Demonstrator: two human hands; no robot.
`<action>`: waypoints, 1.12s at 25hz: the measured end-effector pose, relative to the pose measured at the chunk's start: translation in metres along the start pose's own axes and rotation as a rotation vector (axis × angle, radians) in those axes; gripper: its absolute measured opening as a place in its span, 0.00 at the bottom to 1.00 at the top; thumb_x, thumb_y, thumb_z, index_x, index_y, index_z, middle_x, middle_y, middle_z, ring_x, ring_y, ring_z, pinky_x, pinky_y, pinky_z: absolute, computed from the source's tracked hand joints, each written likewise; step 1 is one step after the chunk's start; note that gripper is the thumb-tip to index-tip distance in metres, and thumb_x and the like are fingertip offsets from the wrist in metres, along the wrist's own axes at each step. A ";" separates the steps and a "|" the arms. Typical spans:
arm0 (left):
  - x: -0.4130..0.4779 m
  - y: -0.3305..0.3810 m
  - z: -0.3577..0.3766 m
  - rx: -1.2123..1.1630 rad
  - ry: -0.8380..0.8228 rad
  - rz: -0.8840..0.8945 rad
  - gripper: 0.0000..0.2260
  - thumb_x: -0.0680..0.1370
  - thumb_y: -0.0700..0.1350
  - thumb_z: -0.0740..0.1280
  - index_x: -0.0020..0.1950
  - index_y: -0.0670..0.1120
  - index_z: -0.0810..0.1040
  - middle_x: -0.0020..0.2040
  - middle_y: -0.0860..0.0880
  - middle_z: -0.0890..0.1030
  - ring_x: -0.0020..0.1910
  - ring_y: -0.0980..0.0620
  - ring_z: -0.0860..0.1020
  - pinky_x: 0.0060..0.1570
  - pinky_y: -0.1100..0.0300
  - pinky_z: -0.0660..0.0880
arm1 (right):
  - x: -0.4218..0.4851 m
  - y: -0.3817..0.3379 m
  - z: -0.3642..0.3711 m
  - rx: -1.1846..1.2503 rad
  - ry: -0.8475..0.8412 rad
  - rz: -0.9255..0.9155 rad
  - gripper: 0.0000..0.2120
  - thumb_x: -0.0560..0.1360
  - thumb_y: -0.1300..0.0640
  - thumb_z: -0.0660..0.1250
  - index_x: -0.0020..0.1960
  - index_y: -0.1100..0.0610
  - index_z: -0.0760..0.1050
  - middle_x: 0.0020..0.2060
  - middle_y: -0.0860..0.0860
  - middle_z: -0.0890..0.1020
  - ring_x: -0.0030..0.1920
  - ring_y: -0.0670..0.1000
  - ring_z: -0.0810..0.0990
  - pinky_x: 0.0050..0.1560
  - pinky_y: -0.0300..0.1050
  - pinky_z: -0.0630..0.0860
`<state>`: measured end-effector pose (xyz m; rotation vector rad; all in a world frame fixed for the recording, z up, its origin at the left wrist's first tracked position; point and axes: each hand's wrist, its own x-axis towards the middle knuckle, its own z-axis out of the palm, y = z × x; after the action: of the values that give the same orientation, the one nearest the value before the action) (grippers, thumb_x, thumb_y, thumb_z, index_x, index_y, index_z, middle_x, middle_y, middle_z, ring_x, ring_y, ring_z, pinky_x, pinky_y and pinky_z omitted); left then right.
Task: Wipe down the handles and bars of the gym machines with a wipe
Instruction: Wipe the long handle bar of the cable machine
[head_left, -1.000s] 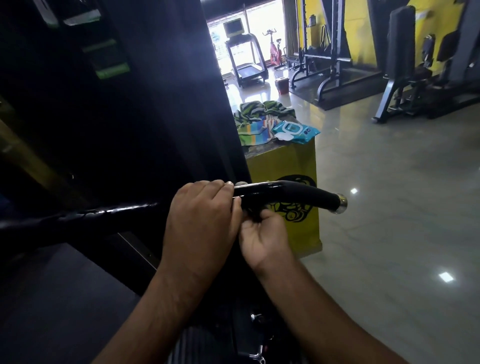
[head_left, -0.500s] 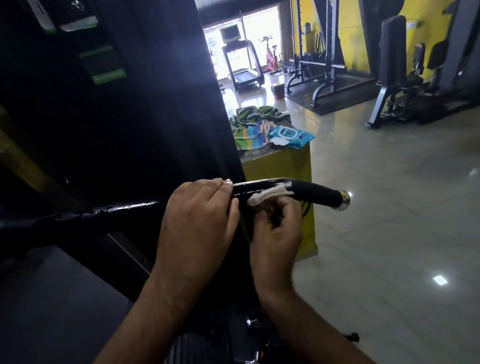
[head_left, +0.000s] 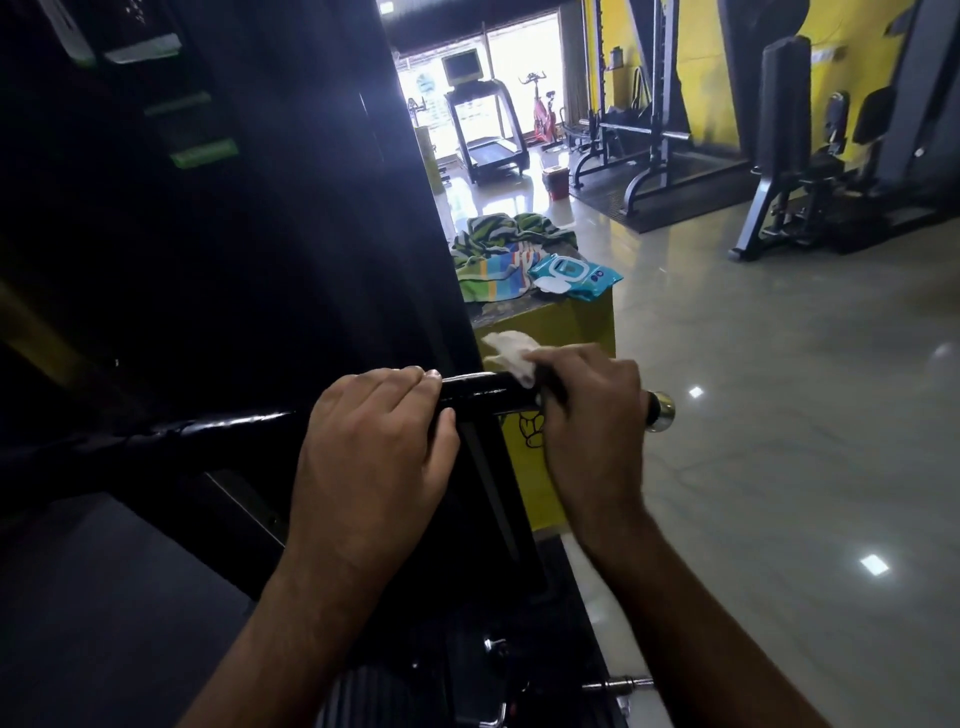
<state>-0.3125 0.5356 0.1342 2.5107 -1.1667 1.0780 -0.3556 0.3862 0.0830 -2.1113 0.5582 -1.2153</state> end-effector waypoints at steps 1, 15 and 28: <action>-0.001 0.001 0.001 0.006 -0.011 -0.004 0.15 0.75 0.48 0.66 0.57 0.41 0.82 0.54 0.45 0.84 0.54 0.46 0.80 0.58 0.47 0.74 | 0.004 0.000 -0.003 0.015 -0.064 0.029 0.15 0.73 0.66 0.69 0.57 0.54 0.81 0.54 0.51 0.80 0.54 0.52 0.73 0.53 0.50 0.76; -0.009 0.008 0.018 0.036 0.021 -0.045 0.10 0.77 0.44 0.66 0.54 0.40 0.82 0.51 0.45 0.83 0.53 0.46 0.80 0.59 0.50 0.71 | 0.078 0.013 -0.007 -0.182 -0.846 -0.349 0.08 0.74 0.57 0.72 0.52 0.49 0.78 0.47 0.46 0.79 0.48 0.48 0.80 0.46 0.42 0.78; -0.001 0.027 0.020 0.051 -0.065 -0.039 0.12 0.77 0.48 0.65 0.54 0.42 0.82 0.51 0.47 0.83 0.52 0.47 0.80 0.57 0.49 0.72 | 0.102 0.024 -0.006 -0.234 -1.112 -0.429 0.07 0.78 0.60 0.66 0.50 0.49 0.78 0.42 0.44 0.78 0.46 0.47 0.79 0.48 0.44 0.78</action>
<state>-0.3216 0.5091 0.1147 2.6151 -1.1145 1.0369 -0.3127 0.3029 0.1305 -2.7469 -0.2862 -0.0013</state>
